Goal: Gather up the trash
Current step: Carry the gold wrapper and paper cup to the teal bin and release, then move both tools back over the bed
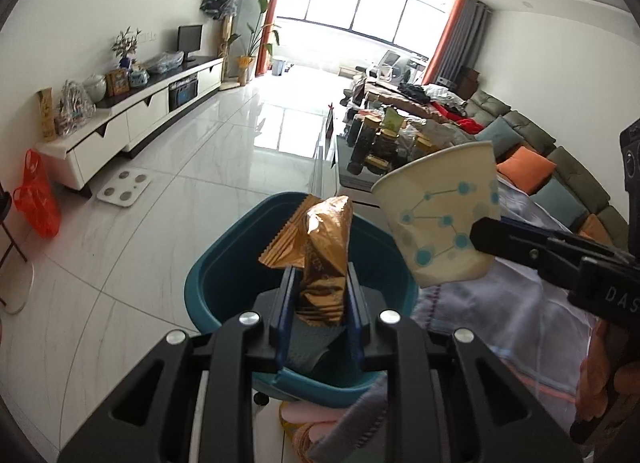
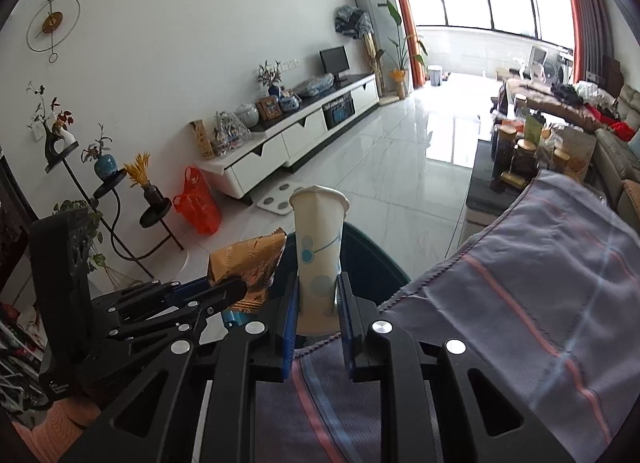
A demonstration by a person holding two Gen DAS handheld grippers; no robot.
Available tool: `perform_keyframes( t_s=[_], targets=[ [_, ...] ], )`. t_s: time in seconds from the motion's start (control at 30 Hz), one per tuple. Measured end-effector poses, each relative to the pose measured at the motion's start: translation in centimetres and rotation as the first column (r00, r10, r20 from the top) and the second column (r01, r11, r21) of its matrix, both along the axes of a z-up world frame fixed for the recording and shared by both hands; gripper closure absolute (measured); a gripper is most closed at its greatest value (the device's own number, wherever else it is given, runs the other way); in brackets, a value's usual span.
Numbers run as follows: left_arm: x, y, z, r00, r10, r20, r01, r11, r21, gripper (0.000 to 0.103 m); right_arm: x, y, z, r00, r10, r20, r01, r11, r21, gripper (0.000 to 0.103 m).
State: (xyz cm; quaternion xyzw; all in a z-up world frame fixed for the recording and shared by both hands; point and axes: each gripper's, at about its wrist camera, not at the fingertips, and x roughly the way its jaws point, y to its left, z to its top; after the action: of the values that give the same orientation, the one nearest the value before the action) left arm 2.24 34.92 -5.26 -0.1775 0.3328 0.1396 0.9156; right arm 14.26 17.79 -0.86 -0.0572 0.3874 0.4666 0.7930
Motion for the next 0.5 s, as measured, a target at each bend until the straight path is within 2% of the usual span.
perform_keyframes(
  t_s=[0.4, 0.5],
  targets=[
    [3.2, 2.7, -3.8, 0.996, 0.019, -0.083, -0.026, 0.996, -0.083, 0.077, 2.6, 4.1, -4.3, 0.991, -0.030, -0.129, 0.016, 0.994, -0.111, 0.082],
    [3.7, 3.1, -4.6, 0.995, 0.028, -0.094, -0.037, 0.995, -0.096, 0.071, 3.0, 4.3, -4.7, 0.988, -0.044, -0.147, 0.026, 0.992, -0.122, 0.079]
  ],
)
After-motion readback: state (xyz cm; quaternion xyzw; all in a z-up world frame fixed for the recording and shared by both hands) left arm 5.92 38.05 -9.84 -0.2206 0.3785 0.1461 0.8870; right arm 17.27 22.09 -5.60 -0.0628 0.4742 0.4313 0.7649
